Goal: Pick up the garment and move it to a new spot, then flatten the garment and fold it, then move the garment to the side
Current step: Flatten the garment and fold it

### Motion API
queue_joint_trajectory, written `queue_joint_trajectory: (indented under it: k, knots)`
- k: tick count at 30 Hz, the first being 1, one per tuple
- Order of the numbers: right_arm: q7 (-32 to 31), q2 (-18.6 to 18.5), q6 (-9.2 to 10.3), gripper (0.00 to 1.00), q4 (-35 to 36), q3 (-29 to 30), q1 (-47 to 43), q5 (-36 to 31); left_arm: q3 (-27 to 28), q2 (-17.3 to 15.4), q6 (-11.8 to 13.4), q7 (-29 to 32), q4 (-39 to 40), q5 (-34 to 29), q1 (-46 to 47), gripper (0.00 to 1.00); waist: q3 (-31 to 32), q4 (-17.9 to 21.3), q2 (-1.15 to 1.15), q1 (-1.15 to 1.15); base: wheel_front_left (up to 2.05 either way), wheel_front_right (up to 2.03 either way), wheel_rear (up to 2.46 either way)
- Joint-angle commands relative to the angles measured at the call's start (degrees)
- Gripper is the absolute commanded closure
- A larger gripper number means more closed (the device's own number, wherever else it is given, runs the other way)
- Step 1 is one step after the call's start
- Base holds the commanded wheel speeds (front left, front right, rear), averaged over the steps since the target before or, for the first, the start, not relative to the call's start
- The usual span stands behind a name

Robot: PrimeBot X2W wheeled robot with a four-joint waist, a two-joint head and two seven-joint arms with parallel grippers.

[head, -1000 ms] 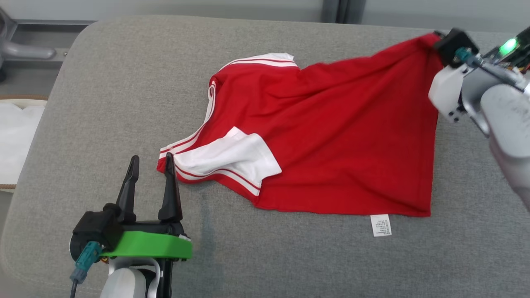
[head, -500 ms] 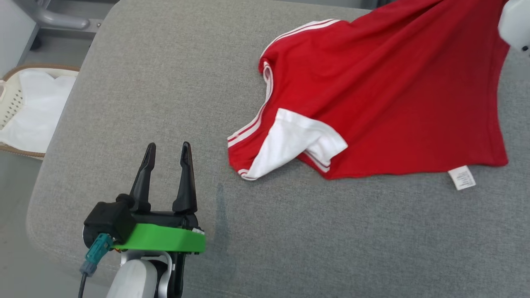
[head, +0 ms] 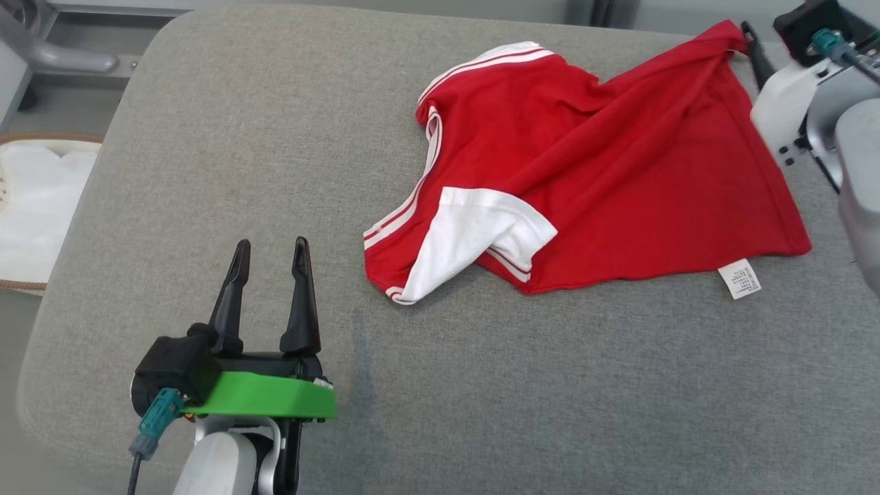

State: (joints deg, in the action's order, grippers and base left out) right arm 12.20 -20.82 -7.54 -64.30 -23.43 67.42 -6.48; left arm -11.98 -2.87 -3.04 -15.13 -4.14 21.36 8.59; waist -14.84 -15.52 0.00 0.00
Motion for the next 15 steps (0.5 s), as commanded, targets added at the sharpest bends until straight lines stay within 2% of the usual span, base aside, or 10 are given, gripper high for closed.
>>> queue_joint_trajectory:
  k: [1,7,12,15]
  knots:
    - [1.0,0.9,0.11,0.0,0.0,0.6,-1.8,1.5,0.4,-0.1,-0.3,0.0,-0.3,-0.4,-0.7,0.0,1.8,2.1,0.0,0.0,0.0,0.0,0.0]
    - [2.7,7.9,0.1,0.0,1.9,-0.7,-8.2,9.4,1.1,-0.1,-0.6,0.0,-0.8,-1.4,-0.9,0.0,3.0,4.2,0.0,0.0,0.0,0.0,0.0]
    - [2.9,12.3,0.1,0.0,6.2,-6.0,-12.9,17.1,1.0,-0.1,-0.9,0.0,-0.9,-1.9,-0.4,0.0,2.1,3.9,0.0,0.0,0.0,0.0,0.0]
    - [3.0,13.4,0.1,0.0,8.8,-9.9,-14.8,22.0,0.8,-0.1,-0.9,0.0,-0.9,-1.7,-0.3,0.0,1.4,3.0,0.0,0.0,0.0,0.0,0.0]
